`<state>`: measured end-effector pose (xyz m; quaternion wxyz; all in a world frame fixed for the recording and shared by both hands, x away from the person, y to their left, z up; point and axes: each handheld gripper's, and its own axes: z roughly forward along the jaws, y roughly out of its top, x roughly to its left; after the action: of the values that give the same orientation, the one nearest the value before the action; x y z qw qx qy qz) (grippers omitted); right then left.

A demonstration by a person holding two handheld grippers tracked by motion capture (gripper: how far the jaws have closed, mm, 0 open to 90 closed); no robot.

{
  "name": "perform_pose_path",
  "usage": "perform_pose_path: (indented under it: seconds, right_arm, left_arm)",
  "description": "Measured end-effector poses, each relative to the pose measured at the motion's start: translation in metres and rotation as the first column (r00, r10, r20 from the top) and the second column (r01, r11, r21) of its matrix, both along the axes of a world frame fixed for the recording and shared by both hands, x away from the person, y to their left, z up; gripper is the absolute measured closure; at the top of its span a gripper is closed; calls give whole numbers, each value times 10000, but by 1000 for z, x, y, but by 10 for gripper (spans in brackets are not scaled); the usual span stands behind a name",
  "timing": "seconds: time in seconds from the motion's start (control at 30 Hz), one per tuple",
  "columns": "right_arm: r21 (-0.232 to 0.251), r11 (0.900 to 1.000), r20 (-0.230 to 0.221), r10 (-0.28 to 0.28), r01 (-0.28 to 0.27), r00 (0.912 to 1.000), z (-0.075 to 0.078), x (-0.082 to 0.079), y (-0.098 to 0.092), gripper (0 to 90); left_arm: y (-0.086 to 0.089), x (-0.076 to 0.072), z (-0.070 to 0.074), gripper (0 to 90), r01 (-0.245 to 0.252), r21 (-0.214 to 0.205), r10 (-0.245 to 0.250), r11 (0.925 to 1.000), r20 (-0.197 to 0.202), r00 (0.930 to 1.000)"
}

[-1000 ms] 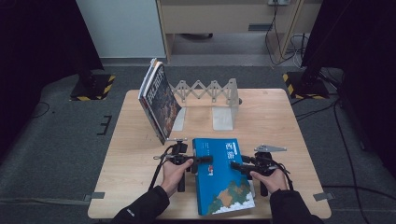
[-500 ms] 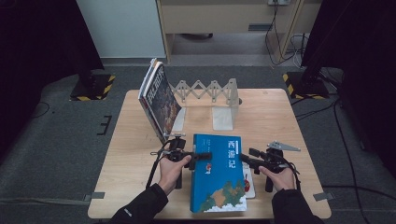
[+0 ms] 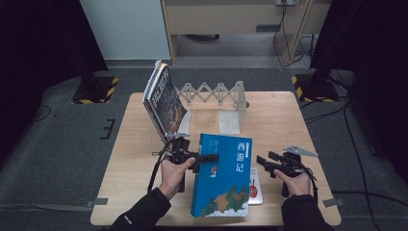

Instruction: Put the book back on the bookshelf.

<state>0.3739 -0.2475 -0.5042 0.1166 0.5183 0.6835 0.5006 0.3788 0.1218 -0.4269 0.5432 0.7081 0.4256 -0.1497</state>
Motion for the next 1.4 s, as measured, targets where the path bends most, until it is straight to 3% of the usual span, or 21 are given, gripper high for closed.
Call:
perform_pose_path:
  seconds: [0.33, 0.47, 0.6, 0.77, 0.9, 1.0, 1.1, 1.23, 1.4]
  right_arm:
    - [-482, 9983, 65, -328, 331, 9994, -1, 1, -9, 315]
    - [-1007, 9937, 52, -489, 492, 9988, -2, 1, -13, 311]
    - [-1871, 9799, -44, -714, 693, 9974, -6, 2, -19, 291]
    - [-2803, 9575, -481, -856, 688, 9952, -14, 3, -27, 261]
    - [-3149, 9468, -771, -954, 665, 9924, -18, 5, -29, 236]
    - [-3468, 9360, -996, -1011, 607, 9899, -23, 5, -31, 230]
    - [-3567, 9318, -1110, -1140, 675, 9873, -25, 6, -32, 216]
    - [-3597, 9300, -979, -1189, 762, 9881, -27, 8, -34, 190]
    - [-3745, 9238, -757, -1162, 798, 9903, -30, 8, -32, 128]
  left_arm:
    - [14, -5, 28, 614, -174, -283, 196, 9994, 790, 9967]
    - [24, -5, 40, 614, -384, -331, 421, 9987, 1179, 9921]
    - [33, -4, 48, 614, -783, -222, 807, 9967, 1459, 9860]
    - [44, 3, 51, 614, -1252, 10, 1232, 9921, 1690, 9779]
    - [53, 10, 54, 614, -1723, 105, 1678, 9850, 1761, 9700]
    - [56, 16, 59, 614, -2060, 208, 1978, 9783, 1992, 9598]
    - [57, 22, 65, 614, -2439, 365, 2293, 9691, 2306, 9456]
    - [59, 29, 74, 613, -2854, 388, 2649, 9576, 2699, 9257]
    - [62, 38, 87, 613, -3351, 85, 3171, 9421, 3016, 8992]
